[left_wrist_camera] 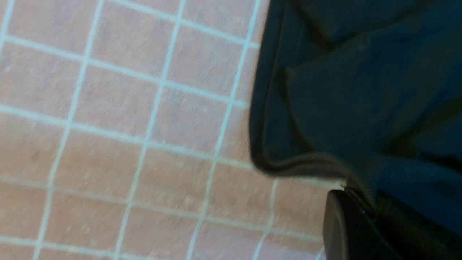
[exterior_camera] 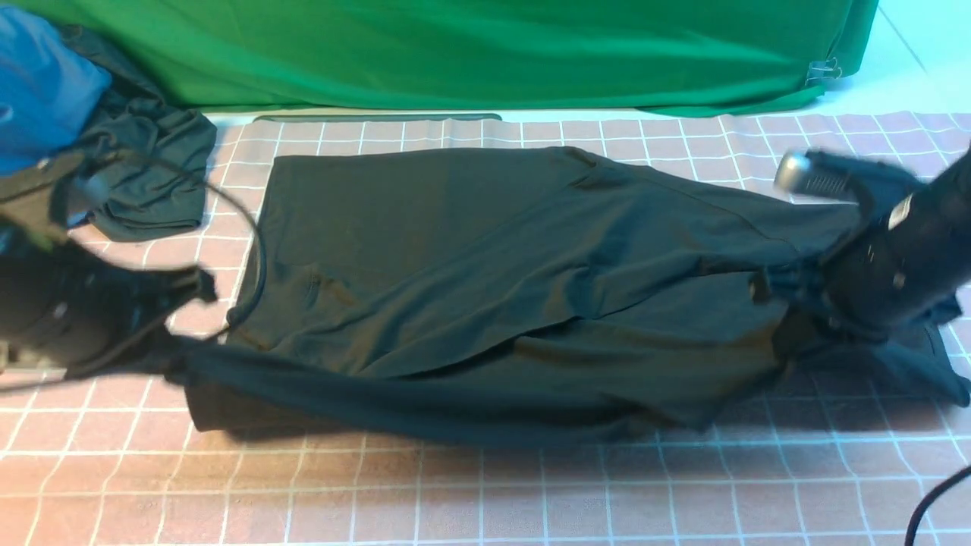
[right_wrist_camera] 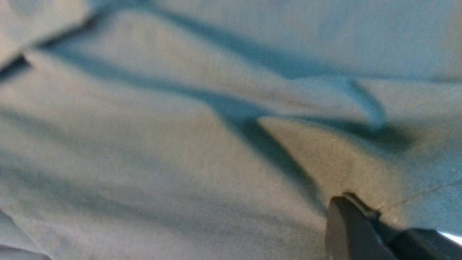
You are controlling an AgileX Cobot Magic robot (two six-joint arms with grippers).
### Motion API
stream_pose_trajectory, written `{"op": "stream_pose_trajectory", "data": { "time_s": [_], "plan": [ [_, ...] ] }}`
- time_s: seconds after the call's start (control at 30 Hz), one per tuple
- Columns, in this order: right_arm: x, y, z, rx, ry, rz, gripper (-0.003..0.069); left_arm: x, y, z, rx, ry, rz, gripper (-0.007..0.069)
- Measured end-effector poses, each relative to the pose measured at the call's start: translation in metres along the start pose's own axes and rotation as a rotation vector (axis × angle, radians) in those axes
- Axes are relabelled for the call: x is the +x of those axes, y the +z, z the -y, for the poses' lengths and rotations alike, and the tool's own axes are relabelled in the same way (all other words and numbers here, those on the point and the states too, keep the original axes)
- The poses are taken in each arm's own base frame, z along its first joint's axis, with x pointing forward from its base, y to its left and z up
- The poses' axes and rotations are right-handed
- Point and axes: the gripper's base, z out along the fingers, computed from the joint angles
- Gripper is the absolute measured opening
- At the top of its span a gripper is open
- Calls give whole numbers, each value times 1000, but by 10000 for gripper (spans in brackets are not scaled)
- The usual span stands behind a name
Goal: Fold a long-sleeved shirt over a pink coffee tablecloth.
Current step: 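Fold the black garment in half by bringing its near edge over to the far edge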
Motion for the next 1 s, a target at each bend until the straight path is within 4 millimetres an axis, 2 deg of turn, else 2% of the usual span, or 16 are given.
{"op": "stream_pose_trajectory", "data": {
  "time_s": [0.1,0.13,0.47,0.67,0.9,1.0],
  "plan": [
    [-14,-2,3,3,15,12,70,-16,4,5,8,-3,16,31],
    [-21,-1,4,5,18,17,70,-29,5,9,14,-2,34,31],
    [-76,23,4,9,-4,37,70,-107,32,31,36,-4,94,31],
    [-112,38,9,8,6,70,70,-150,60,42,46,-13,124,31],
    [-150,57,8,-3,-3,124,70,-183,90,50,60,-32,167,31],
    [-160,64,8,-5,-13,138,70,-191,98,51,66,-47,184,31]
  ]
}}
